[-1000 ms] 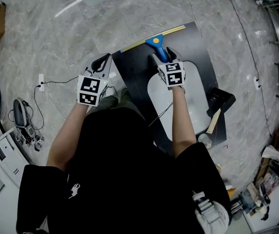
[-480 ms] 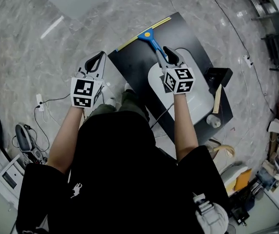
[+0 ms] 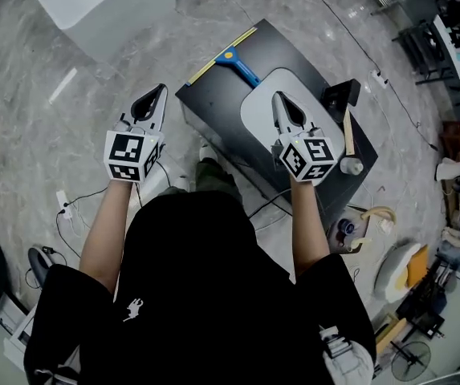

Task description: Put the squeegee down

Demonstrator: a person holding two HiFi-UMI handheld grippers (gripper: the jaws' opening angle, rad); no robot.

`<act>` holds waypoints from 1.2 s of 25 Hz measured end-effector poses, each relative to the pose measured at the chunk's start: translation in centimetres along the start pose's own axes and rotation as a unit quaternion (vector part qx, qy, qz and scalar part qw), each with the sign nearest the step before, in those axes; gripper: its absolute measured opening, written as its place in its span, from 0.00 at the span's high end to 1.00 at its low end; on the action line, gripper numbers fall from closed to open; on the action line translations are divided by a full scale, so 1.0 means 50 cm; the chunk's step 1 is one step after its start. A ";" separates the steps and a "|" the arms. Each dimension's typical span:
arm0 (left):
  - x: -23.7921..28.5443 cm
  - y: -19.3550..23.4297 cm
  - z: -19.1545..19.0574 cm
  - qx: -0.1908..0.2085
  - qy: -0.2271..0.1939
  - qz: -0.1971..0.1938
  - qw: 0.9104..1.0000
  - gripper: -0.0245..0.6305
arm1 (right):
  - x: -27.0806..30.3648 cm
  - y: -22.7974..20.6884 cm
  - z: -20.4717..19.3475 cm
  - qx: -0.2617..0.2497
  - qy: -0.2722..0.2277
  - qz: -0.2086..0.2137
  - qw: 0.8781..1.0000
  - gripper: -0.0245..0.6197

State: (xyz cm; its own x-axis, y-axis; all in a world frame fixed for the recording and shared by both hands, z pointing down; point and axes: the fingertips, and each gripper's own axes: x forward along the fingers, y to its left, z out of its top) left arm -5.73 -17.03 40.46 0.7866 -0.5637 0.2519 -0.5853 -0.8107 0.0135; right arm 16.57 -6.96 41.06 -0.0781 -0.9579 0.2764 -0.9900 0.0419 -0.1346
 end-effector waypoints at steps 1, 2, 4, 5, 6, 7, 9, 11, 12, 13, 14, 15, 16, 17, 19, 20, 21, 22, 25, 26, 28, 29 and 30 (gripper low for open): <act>-0.012 -0.003 0.004 0.002 -0.003 -0.006 1.000 0.96 | -0.021 0.014 0.009 -0.004 -0.005 -0.006 1.000 0.96; -0.024 -0.007 0.009 0.004 -0.007 -0.013 1.000 0.96 | -0.043 0.026 0.017 -0.006 -0.010 -0.013 1.000 0.96; -0.043 -0.020 0.022 0.006 -0.016 -0.026 1.000 0.96 | -0.083 0.042 0.031 -0.008 -0.020 -0.032 0.999 0.96; -0.050 -0.026 0.030 0.006 -0.022 -0.032 0.999 0.96 | -0.101 0.048 0.037 -0.009 -0.025 -0.043 0.999 0.96; -0.057 -0.033 0.037 0.005 -0.027 -0.039 0.999 0.96 | -0.117 0.054 0.041 -0.010 -0.029 -0.054 0.998 0.96; -0.063 -0.041 0.042 0.004 -0.031 -0.045 0.998 0.96 | -0.132 0.060 0.045 -0.011 -0.033 -0.064 0.997 0.96; -0.073 -0.054 0.048 0.005 -0.037 -0.055 0.998 0.96 | -0.159 0.074 0.047 -0.011 -0.039 -0.078 0.996 0.96; -0.077 -0.065 0.055 0.010 -0.042 -0.060 0.997 0.96 | -0.185 0.087 0.048 -0.007 -0.044 -0.089 0.995 0.96; -0.078 -0.070 0.059 0.012 -0.045 -0.062 0.997 0.96 | -0.197 0.092 0.049 -0.007 -0.045 -0.095 0.994 0.96; -0.080 -0.075 0.062 0.012 -0.047 -0.063 0.997 0.96 | -0.208 0.096 0.050 -0.009 -0.046 -0.102 0.994 0.96; -0.082 -0.080 0.065 0.012 -0.049 -0.065 0.997 0.96 | -0.218 0.099 0.052 -0.013 -0.046 -0.110 0.993 0.96; -0.084 -0.083 0.069 0.012 -0.051 -0.066 0.996 0.96 | -0.225 0.102 0.055 -0.019 -0.046 -0.117 0.992 0.96; -0.086 -0.086 0.073 0.013 -0.054 -0.067 0.996 0.96 | -0.229 0.104 0.058 -0.025 -0.048 -0.122 0.991 0.96; -0.086 -0.089 0.077 0.014 -0.056 -0.067 0.996 0.96 | -0.232 0.106 0.062 -0.029 -0.049 -0.125 0.991 0.96; -0.088 -0.101 0.085 0.017 -0.061 -0.065 0.996 0.96 | -0.242 0.108 0.065 -0.033 -0.052 -0.123 0.990 0.96; -0.091 -0.108 0.088 0.018 -0.064 -0.063 0.996 0.96 | -0.248 0.107 0.067 -0.032 -0.054 -0.121 0.991 0.96; -0.093 -0.113 0.092 0.019 -0.067 -0.060 0.996 0.96 | -0.253 0.106 0.068 -0.030 -0.057 -0.119 0.991 0.96; -0.096 -0.117 0.096 0.020 -0.069 -0.057 0.996 0.96 | -0.257 0.104 0.071 -0.027 -0.061 -0.118 0.991 0.96; -0.105 -0.128 0.100 0.016 -0.069 -0.046 0.996 0.96 | -0.270 0.103 0.080 -0.025 -0.067 -0.110 0.991 0.96; -0.109 -0.133 0.102 0.016 -0.068 -0.044 0.997 0.96 | -0.275 0.105 0.087 -0.025 -0.069 -0.108 0.991 0.96; -0.113 -0.142 0.109 0.019 -0.069 -0.042 0.997 0.96 | -0.285 0.107 0.100 -0.027 -0.075 -0.104 0.991 0.96; -0.114 -0.145 0.114 0.020 -0.071 -0.041 0.996 0.96 | -0.288 0.107 0.104 -0.028 -0.078 -0.104 0.991 0.96; -0.113 -0.148 0.118 0.021 -0.073 -0.040 0.996 0.96 | -0.290 0.105 0.106 -0.030 -0.079 -0.104 0.991 0.96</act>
State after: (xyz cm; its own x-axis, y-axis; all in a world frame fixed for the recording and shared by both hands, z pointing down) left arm -4.70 -8.78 33.23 0.8524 -0.5115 0.1083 -0.5133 -0.8581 -0.0133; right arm 13.11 5.64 31.29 0.1426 -0.9800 0.1384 -0.9884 -0.1485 -0.0330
